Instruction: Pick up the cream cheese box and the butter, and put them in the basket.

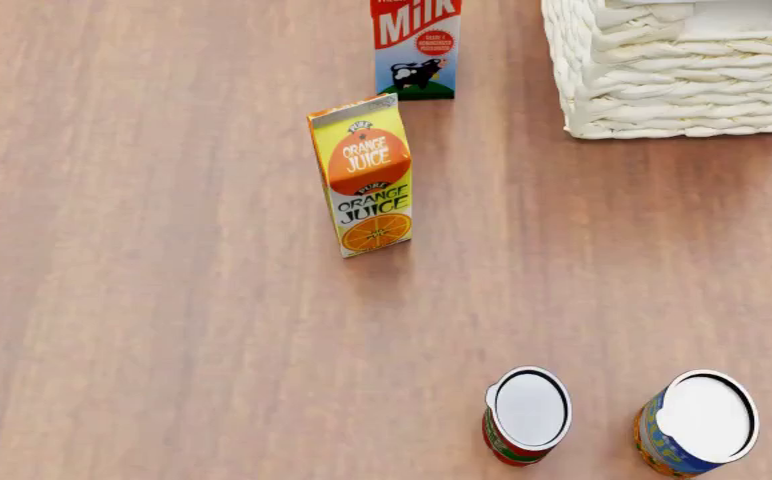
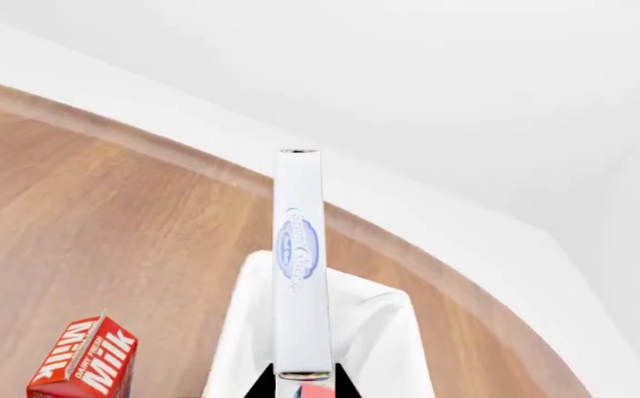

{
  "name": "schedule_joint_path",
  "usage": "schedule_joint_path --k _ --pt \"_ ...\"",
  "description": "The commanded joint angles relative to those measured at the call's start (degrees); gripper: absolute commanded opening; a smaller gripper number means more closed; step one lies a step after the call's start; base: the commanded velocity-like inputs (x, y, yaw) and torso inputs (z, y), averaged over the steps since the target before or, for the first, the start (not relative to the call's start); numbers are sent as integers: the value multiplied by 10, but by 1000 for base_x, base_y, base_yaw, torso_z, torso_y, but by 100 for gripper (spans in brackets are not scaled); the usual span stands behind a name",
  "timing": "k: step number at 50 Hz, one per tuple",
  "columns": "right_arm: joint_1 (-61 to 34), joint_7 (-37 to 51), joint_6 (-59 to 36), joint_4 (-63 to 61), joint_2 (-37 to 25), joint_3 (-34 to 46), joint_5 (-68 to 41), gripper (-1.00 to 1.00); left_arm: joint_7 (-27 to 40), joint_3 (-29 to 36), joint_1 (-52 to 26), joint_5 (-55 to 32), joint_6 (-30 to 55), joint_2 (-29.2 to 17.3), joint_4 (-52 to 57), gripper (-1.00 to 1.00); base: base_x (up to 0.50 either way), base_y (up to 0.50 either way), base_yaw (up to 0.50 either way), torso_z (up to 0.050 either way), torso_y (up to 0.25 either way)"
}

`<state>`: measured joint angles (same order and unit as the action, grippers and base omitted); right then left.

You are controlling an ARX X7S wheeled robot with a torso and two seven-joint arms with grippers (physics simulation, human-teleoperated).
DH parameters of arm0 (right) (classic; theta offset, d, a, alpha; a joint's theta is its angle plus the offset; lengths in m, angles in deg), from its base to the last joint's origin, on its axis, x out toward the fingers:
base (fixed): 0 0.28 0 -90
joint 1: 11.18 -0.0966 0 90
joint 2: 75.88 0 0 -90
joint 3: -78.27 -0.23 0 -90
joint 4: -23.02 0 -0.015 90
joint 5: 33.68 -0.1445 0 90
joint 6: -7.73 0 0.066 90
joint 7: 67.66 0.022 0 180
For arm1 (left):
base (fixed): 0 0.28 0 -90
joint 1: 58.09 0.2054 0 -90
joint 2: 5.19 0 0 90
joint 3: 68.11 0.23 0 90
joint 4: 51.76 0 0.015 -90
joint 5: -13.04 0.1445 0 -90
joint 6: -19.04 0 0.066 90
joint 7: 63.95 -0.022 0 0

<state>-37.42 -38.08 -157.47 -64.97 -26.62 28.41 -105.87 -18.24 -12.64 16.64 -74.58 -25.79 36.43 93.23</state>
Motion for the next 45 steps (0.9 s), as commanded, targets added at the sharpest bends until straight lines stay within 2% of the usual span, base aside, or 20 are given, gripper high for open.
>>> schedule_joint_path --k 1,21,39,45 --pt "-13 -27 24 66 8 20 62 -100 1 1 0 -1 -1 -2 1 100 0 0 0 0 0" --pt "-52 -84 85 232 75 68 152 -100 -4 -3 4 2 -4 -1 -3 100 0 0 0 0 1" --pt "-116 -203 225 536 206 128 264 -100 -9 -8 10 3 -7 0 -6 100 0 0 0 1 1" --pt "-123 -236 287 673 251 136 292 -100 -12 -4 10 9 -7 2 -8 100 0 0 0 0 2"
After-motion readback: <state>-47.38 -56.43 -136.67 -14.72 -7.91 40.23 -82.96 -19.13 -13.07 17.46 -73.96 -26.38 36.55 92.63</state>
